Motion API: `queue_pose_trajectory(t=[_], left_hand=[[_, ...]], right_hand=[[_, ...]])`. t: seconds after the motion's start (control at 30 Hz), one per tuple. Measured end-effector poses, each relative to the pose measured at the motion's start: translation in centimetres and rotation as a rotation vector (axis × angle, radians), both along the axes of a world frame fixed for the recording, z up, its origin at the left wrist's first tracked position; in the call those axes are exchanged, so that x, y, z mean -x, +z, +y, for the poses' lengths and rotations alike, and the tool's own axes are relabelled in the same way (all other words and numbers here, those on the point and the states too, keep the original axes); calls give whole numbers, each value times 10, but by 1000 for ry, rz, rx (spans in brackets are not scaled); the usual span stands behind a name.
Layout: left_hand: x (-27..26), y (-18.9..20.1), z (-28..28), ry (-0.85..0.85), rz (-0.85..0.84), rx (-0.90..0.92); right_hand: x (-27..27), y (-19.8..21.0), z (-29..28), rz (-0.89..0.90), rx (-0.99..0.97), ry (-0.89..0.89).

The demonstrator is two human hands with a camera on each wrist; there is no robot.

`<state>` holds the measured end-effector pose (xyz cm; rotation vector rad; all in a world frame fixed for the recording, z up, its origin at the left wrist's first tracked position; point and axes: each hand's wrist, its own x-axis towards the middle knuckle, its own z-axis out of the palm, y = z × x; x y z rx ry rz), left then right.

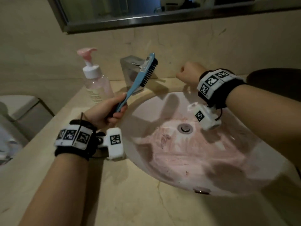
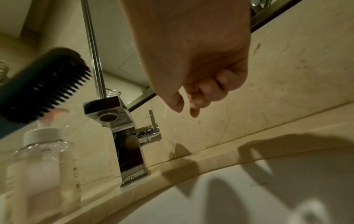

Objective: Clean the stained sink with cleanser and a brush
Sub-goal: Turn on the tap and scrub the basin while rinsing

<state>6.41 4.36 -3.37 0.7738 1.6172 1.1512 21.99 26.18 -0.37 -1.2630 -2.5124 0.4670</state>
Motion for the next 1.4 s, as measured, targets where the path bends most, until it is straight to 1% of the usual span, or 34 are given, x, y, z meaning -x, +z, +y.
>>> queue_pose_trajectory(t=[0.1,0.2,0.27,0.33,0.43,0.57,0.83,1.03,1.4], left_hand=[[2,-9,5,21,-145,-65],[2,-8,8,49,-218,-149],[1,-12,9,84,-182,-213],[2,-19,11,172,-104,-260],[6,-27,14,263,-52,-273],[10,-30,15,261,-16,-241],[10,-29,15,268,-43,-232],[8,-28,15,248,-23,-211],[5,-28,15,266,-10,-215]], right_hand=[[27,3,5,97,-20,40],[50,2,7,249,10,82],[64,0,6,347,86,120],[76,-1,5,401,137,153],[88,-1,6,438,124,147],[94,-1,12,421,107,152],[93,8,16,335,37,203],[94,7,20,331,25,197],[92,6,22,331,47,218]])
